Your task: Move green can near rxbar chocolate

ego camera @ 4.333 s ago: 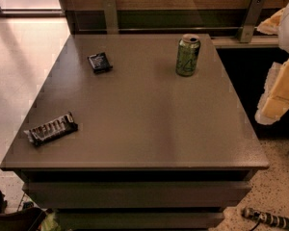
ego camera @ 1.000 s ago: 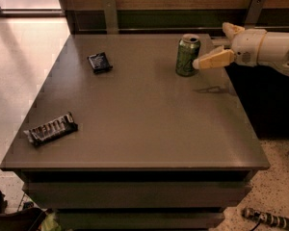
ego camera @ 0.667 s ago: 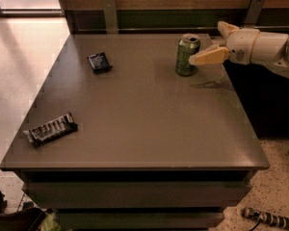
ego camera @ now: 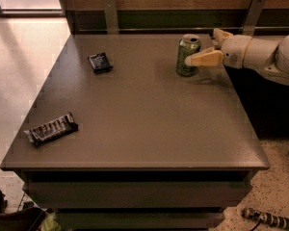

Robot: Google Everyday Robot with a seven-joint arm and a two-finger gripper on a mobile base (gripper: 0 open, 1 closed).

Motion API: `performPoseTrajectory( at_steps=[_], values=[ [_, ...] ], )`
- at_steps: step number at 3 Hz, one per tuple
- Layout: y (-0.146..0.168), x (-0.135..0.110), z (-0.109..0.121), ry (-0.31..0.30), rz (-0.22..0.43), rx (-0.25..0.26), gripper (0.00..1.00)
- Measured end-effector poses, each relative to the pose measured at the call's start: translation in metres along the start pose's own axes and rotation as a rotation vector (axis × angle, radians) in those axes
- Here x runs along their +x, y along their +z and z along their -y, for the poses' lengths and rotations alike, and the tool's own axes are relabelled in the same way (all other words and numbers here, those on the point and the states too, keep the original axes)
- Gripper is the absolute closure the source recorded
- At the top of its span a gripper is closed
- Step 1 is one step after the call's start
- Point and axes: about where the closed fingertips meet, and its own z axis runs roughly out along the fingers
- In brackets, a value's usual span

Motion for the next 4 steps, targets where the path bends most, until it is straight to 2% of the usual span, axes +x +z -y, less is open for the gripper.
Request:
performPoseTrajectory(
  at_steps=[1,2,4],
  values=[
    [0.007,0.012,-0.003,0.068,0.023,-0.011,0.15],
    [0.019,0.016,-0.012,0.123,0.056,-0.045,0.38],
    [0.025,0.016,-0.015,0.125,0.058,-0.056,0.85]
  ],
)
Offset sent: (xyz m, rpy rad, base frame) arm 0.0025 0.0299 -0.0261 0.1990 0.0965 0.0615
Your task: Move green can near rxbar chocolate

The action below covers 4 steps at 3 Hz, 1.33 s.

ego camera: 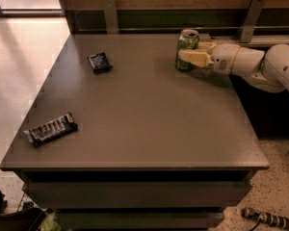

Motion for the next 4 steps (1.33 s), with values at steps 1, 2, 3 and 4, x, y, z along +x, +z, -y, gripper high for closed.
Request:
performPoseTrajectory(
  at_steps=[1,2,3,4],
  values=[
    [0.003,0.0,-0.002,0.0,0.0,-0.005,1.0],
    [0.003,0.0,-0.002,0.0,0.0,-0.005,1.0],
    [0.004,-0.006,-0.003,-0.01,-0.011,-0.006,1.0],
    [0.002,-0.038,-0.021,-0.052,-0.03,-0.021,1.0]
  ],
)
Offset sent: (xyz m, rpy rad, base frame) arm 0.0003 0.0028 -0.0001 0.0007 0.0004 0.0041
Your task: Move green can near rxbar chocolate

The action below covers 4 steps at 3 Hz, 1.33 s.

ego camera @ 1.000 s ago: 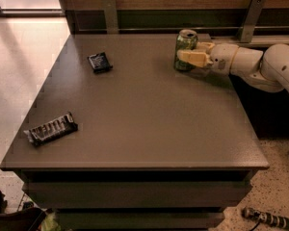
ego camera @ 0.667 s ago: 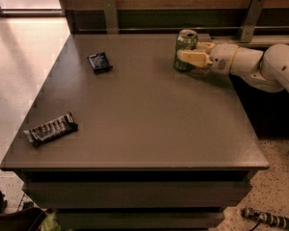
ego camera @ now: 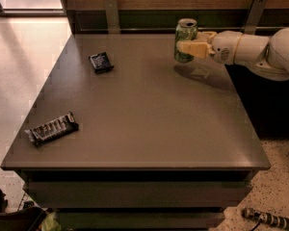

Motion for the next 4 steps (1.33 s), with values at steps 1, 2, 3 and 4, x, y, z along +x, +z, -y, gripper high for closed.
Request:
performPoseTrajectory(
  at_steps=[1,2,3,4],
  values=[
    [-0.008,-0.027,-0.026,-0.027,0.011,-0.022,1.0],
    [-0.019,-0.04,-0.057,-0.035,0.023,-0.037,1.0],
    [-0.031,-0.036,-0.094,-0.034,0.012,-0.047,1.0],
    [-0.038,-0.018,-0.133,-0.024,-0.031,-0.084,1.0]
  ],
)
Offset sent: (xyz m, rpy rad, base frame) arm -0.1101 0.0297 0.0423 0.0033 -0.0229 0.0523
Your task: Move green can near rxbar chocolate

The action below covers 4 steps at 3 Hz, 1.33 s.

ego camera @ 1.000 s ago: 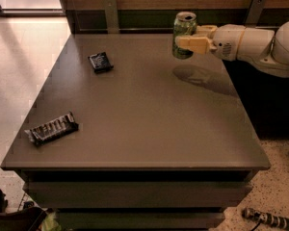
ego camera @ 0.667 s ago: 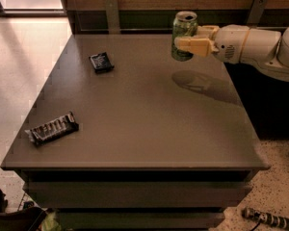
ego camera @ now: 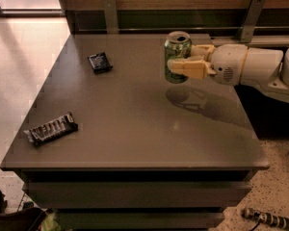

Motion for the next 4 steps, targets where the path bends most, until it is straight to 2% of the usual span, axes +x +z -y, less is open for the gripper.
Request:
performPoseTrajectory(
  at_steps=[1,2,3,4],
  values=[
    [0.005,0.026,-0.045,0.033,-0.038,-0.073,1.0],
    [0.015,0.04,-0.081,0.045,-0.05,-0.131,1.0],
    [0.038,0.043,-0.12,0.031,-0.021,-0.202,1.0],
    [0.038,0.043,-0.12,0.031,-0.021,-0.202,1.0]
  ],
)
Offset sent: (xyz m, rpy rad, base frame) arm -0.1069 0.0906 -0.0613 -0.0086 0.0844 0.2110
